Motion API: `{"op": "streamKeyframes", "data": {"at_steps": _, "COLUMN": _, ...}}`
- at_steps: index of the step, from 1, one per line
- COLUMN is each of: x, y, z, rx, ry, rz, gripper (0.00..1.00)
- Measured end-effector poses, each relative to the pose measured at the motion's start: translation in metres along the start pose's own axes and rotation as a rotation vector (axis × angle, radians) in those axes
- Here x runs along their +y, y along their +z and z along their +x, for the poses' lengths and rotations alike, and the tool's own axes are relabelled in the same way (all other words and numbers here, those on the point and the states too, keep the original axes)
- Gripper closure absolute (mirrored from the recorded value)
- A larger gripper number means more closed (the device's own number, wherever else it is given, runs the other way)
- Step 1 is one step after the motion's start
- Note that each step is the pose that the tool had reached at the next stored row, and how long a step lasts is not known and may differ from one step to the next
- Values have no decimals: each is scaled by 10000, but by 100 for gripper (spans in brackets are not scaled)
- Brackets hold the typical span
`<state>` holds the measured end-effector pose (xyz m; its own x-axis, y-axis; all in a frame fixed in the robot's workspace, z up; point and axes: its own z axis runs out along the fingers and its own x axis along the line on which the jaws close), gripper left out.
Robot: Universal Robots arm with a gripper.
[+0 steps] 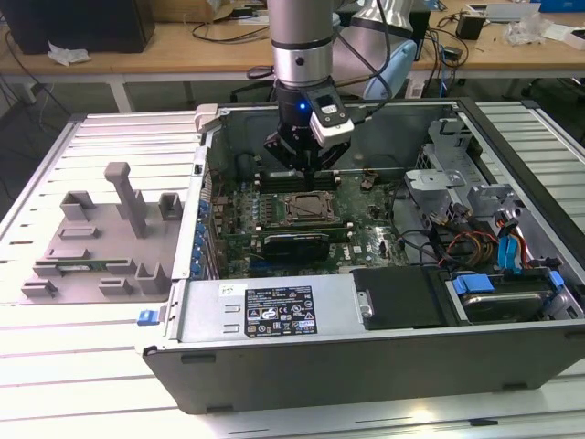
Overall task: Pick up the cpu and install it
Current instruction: 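Install the second cpu locking lever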
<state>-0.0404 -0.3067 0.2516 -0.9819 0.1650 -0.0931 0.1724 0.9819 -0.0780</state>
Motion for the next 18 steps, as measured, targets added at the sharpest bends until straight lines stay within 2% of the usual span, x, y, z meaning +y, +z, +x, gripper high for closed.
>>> {"op": "streamKeyframes", "data": {"at_steps": 18, "x": -67, "y": 6, "z": -11, "rx": -1, "ry": 1, "rz": 0, "gripper": 89}}
